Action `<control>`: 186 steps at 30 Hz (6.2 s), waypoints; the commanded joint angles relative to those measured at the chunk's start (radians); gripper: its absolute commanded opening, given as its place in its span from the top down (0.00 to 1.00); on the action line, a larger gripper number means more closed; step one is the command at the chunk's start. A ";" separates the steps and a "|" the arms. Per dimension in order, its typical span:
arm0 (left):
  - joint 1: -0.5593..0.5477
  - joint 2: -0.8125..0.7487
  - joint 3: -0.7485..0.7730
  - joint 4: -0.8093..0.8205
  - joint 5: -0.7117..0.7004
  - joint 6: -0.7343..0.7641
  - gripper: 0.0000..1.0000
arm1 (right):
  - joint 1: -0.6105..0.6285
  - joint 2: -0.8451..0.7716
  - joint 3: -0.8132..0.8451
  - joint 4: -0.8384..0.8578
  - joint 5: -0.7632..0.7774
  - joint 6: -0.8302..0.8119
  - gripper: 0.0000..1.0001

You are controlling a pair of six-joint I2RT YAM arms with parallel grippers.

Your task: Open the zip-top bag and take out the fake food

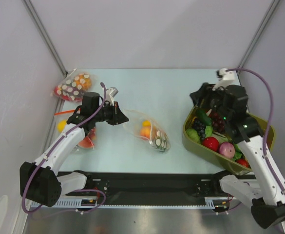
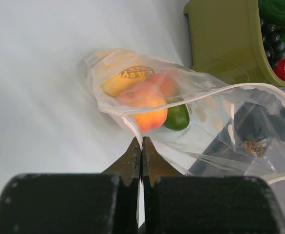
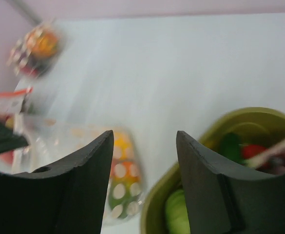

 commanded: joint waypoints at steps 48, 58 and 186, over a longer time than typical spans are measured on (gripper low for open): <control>-0.008 0.031 0.015 0.036 0.038 -0.004 1.00 | 0.610 0.784 0.125 0.055 0.189 -0.040 0.43; -0.012 0.039 0.016 0.033 0.041 -0.001 1.00 | 0.588 0.859 0.107 0.138 0.211 -0.024 0.17; -0.017 0.024 0.026 0.016 0.029 0.015 1.00 | 0.154 0.028 -0.048 0.210 0.413 -0.129 0.07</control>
